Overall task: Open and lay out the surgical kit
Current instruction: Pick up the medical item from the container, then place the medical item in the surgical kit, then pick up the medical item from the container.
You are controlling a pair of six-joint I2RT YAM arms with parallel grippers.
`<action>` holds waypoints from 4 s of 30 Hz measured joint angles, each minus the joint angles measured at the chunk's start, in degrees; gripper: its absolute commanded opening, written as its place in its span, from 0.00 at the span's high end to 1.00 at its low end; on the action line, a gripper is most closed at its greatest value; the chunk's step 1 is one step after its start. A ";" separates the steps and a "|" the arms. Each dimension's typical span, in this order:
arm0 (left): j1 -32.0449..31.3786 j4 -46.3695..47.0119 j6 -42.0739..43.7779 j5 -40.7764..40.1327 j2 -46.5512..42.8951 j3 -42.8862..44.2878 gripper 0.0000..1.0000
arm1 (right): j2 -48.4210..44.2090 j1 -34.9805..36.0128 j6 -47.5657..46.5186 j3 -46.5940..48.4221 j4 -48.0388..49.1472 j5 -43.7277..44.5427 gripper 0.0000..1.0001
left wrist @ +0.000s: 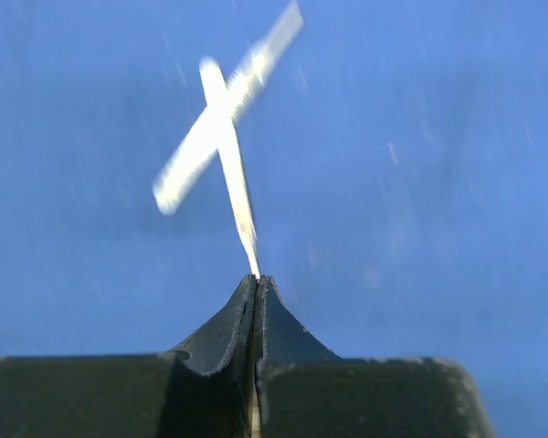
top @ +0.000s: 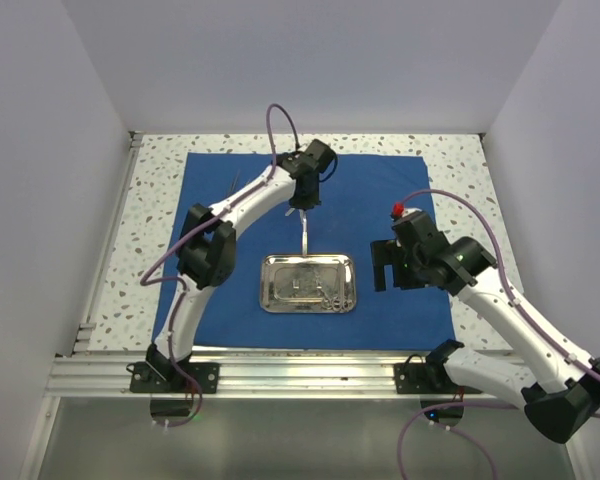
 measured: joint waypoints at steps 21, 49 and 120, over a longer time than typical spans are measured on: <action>11.89 14.78 8.48 5.66 13.92 12.66 0.00 | 6.91 -0.17 0.28 2.12 1.73 0.22 0.05; 11.32 12.72 6.75 7.19 -34.40 -36.76 0.08 | 38.25 2.16 5.40 4.72 23.02 -11.63 0.57; 11.32 9.49 11.10 6.82 -32.04 -34.29 0.11 | 48.15 5.84 5.16 23.89 13.25 3.30 1.00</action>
